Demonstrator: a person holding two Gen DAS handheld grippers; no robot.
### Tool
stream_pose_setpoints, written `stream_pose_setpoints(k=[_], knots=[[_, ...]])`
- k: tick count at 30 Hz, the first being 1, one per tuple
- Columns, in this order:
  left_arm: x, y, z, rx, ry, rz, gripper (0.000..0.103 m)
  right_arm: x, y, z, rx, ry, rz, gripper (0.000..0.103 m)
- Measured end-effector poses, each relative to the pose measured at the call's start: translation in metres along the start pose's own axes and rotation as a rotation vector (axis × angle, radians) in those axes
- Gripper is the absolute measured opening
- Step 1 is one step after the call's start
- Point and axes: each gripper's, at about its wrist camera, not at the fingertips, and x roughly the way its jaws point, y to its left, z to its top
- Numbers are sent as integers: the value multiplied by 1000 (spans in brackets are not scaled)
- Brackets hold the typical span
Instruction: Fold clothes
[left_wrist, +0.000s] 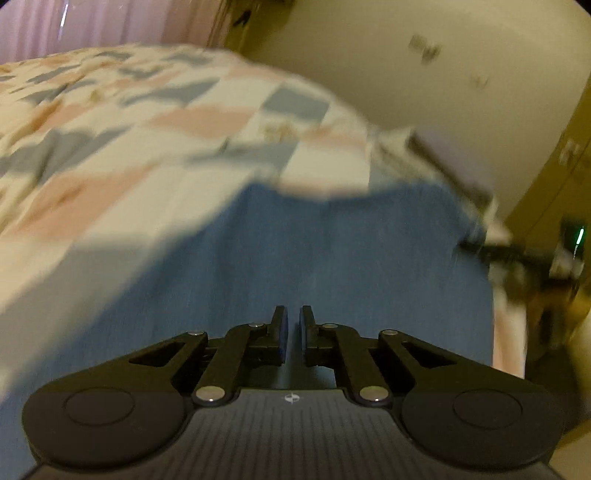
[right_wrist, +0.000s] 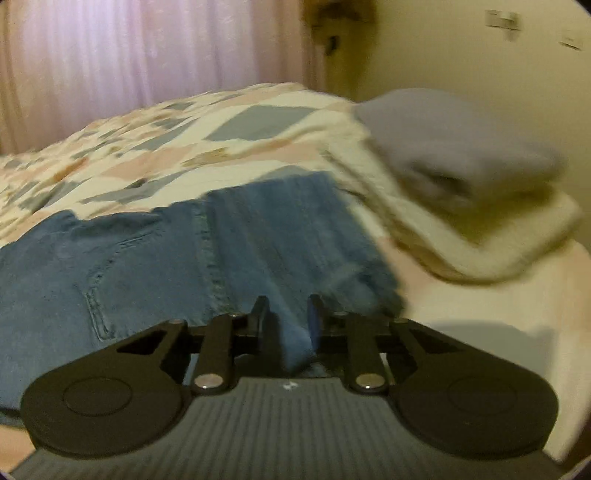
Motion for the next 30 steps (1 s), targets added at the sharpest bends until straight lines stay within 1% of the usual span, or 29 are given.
stream_pose_setpoints(k=[1, 2, 3, 4, 5, 6, 8, 11, 13, 14, 16, 17, 18, 19, 20, 21, 22, 24, 25, 26, 27, 28, 29, 30], knots=[[-15, 2, -15, -42, -2, 6, 8, -12, 0, -1, 18, -13, -12, 18], [-30, 4, -30, -85, -4, 12, 9, -23, 2, -1, 32, -30, -17, 26], [-45, 5, -46, -126, -11, 19, 14, -34, 10, -2, 36, -52, 2, 32], [-61, 5, -61, -168, -22, 28, 16, -41, 22, -4, 26, -63, 41, 33], [-75, 3, -75, -196, -35, 47, 16, -47, 39, -6, 11, -66, 100, 33], [-87, 1, -87, -209, -50, 70, 16, -52, 56, -10, -2, -62, 156, 34], [-107, -5, -109, -232, -78, 104, 17, -62, 92, -25, -28, -35, 264, 34], [-143, -8, -147, -302, -128, 167, 18, -76, 147, -52, -82, 8, 375, 34], [-169, -5, -168, -346, -151, 217, 17, -89, 176, -66, -102, 8, 407, 35], [-184, -4, -178, -360, -164, 252, 17, -97, 187, -71, -103, -4, 429, 37], [-217, -1, -193, -361, -211, 355, 20, -112, 205, -76, -102, -22, 467, 41], [-234, 2, -200, -365, -241, 404, 25, -116, 214, -77, -105, -30, 477, 43], [-251, 9, -207, -380, -280, 447, 30, -119, 224, -77, -109, -37, 488, 43], [-268, 19, -214, -407, -329, 486, 34, -121, 234, -78, -114, -45, 497, 44], [-281, 31, -221, -432, -367, 524, 38, -118, 243, -78, -124, -48, 493, 49], [-290, 45, -228, -456, -393, 562, 39, -113, 251, -83, -137, -36, 471, 54], [-297, 61, -236, -485, -403, 608, 38, -108, 259, -87, -150, -24, 449, 54], [-304, 97, -251, -567, -371, 674, 38, -106, 269, -95, -158, 0, 410, 55], [-307, 114, -259, -619, -349, 699, 34, -110, 271, -97, -156, 1, 398, 55], [-312, 124, -263, -666, -333, 708, 22, -114, 273, -99, -154, 2, 386, 55], [-318, 131, -264, -701, -329, 702, 23, -119, 274, -100, -148, 0, 377, 54], [-325, 133, -262, -721, -331, 701, 27, -126, 274, -98, -136, -5, 373, 54], [-328, 129, -257, -714, -334, 712, 39, -133, 275, -97, -124, -11, 370, 54], [-328, 124, -250, -695, -330, 729, 53, -140, 276, -96, -111, -21, 368, 55]])
